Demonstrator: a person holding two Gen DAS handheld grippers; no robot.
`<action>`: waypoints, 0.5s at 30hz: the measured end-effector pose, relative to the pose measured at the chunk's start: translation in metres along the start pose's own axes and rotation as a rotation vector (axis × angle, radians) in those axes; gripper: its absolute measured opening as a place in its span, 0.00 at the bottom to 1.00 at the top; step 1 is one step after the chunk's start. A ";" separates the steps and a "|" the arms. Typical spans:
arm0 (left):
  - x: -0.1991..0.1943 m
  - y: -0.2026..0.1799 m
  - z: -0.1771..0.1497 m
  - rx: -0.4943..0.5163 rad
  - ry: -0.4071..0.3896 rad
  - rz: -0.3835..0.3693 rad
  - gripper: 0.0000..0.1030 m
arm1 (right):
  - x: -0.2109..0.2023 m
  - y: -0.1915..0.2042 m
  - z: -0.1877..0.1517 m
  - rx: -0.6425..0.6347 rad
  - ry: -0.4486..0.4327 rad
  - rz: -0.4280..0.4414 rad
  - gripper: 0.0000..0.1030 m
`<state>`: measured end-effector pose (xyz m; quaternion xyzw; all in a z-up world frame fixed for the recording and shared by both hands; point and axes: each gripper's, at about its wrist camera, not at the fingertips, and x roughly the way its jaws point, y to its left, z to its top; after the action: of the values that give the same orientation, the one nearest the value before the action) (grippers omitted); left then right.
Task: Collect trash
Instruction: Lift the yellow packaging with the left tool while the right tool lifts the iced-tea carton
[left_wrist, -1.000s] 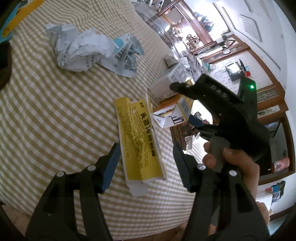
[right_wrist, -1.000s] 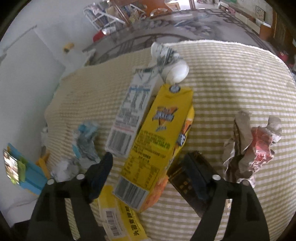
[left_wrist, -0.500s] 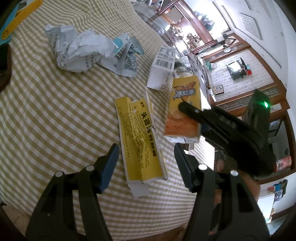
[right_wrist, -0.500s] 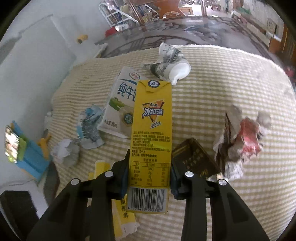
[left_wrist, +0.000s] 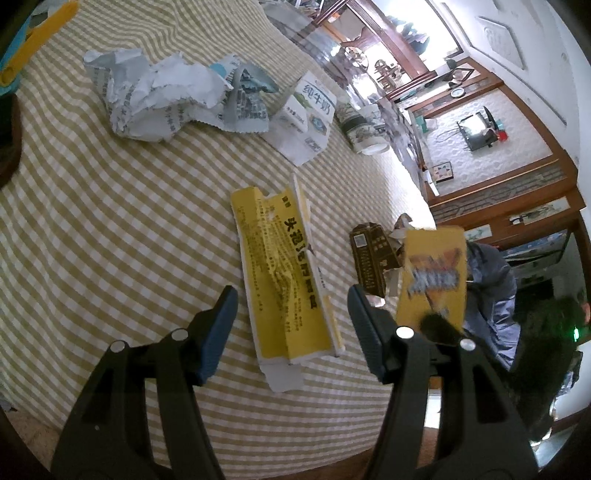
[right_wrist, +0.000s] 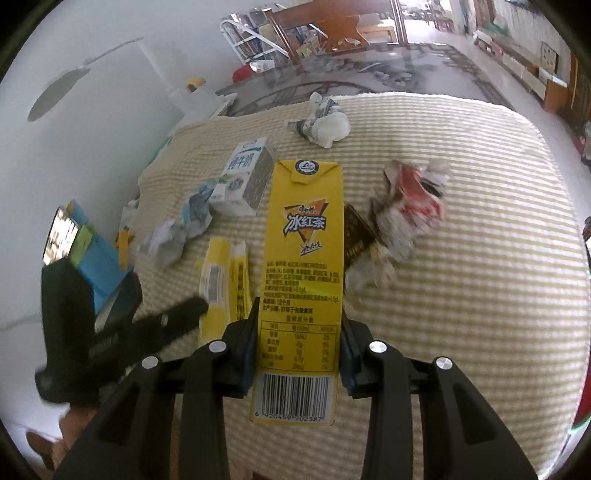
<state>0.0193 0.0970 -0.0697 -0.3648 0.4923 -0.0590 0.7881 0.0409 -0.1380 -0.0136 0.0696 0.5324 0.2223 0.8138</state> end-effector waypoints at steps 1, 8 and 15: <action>0.001 -0.001 0.000 0.005 0.000 0.007 0.57 | -0.003 0.000 -0.006 -0.007 0.000 -0.004 0.33; 0.005 -0.003 0.002 0.028 -0.003 0.048 0.57 | -0.001 -0.012 -0.033 0.038 -0.013 0.028 0.33; 0.015 -0.015 -0.005 0.100 0.011 0.101 0.57 | 0.003 -0.028 -0.039 0.096 -0.017 0.057 0.33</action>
<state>0.0273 0.0767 -0.0727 -0.2992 0.5108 -0.0456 0.8047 0.0150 -0.1659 -0.0426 0.1256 0.5335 0.2190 0.8072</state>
